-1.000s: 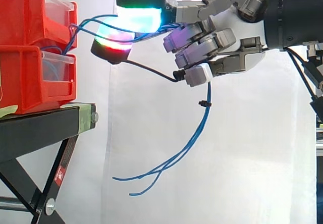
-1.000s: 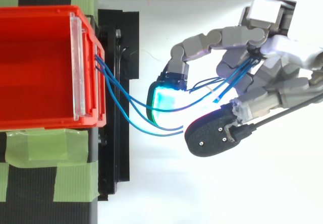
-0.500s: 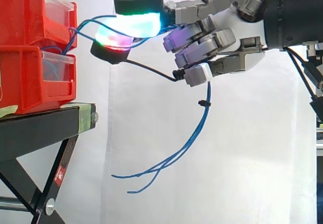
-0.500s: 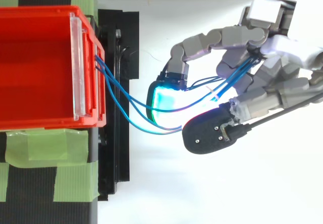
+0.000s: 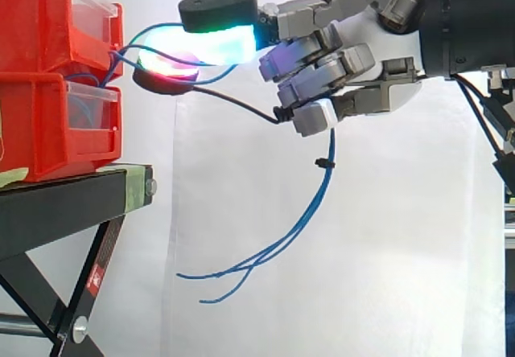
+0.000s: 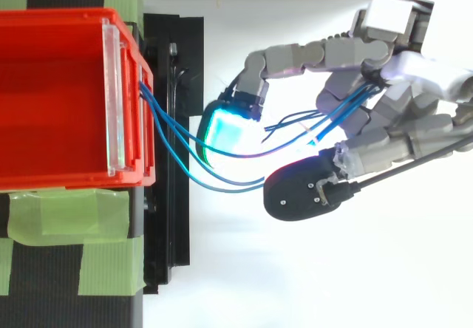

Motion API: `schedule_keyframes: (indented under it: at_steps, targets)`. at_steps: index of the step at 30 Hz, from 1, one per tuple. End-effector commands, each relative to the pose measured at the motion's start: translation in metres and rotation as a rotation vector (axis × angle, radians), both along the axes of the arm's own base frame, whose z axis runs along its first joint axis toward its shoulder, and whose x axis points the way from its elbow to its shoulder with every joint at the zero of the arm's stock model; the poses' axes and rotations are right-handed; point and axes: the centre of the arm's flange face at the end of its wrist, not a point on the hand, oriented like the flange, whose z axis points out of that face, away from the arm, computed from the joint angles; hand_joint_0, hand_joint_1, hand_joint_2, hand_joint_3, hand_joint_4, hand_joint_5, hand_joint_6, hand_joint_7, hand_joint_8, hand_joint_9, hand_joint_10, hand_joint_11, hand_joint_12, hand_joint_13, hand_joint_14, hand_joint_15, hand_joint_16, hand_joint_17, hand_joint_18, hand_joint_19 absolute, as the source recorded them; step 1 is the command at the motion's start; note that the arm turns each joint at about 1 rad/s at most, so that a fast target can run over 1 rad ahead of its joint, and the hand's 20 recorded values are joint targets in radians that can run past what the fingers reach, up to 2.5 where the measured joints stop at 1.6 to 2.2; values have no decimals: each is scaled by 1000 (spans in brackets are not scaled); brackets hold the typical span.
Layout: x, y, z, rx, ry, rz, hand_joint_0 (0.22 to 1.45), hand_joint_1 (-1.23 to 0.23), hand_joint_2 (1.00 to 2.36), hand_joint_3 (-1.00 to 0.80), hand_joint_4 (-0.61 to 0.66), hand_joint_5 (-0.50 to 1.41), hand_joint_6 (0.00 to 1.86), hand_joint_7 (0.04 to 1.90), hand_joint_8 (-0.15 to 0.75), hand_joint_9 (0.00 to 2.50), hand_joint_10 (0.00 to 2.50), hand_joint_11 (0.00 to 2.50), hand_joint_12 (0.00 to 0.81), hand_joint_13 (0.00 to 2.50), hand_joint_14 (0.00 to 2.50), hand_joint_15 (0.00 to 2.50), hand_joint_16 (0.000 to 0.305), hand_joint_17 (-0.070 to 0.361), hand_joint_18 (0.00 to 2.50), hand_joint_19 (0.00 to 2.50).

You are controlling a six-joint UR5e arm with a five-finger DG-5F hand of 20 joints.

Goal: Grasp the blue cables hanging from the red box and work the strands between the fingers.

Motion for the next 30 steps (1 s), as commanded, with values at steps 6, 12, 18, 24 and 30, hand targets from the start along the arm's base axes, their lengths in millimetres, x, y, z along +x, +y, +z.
schedule_keyframes:
  at_steps: [6, 12, 18, 24, 30]
  targets:
    - [3, 0, 2, -8, -22, 0, 1262, -794, 1013, -191, 15, 195, 79, 1158, 351, 1178, 2500, 2104, 507, 1549, 2500, 1251, 73, 163, 1785, 681]
    - [3, 0, 3, -10, -27, 0, 1262, -792, 1013, -186, 19, 205, 235, 1108, 351, 1178, 2500, 2104, 507, 1549, 2500, 1251, 73, 163, 1785, 681]
    - [3, 1, 3, -8, -27, 2, 1289, -780, 1012, -153, 22, 198, 354, 1072, 351, 1178, 2500, 2104, 507, 1549, 2500, 1251, 73, 163, 1785, 681]
    - [5, 2, 5, -5, -48, 8, 1278, -797, 1011, -229, 28, 79, 414, 1003, 351, 1178, 2500, 2104, 507, 1549, 2500, 1251, 73, 163, 1785, 681]
    - [6, 3, 5, -4, -53, 9, 1251, -830, 1014, -282, 37, 13, 374, 1017, 351, 1178, 2500, 2104, 507, 1549, 2500, 1251, 73, 163, 1785, 681]
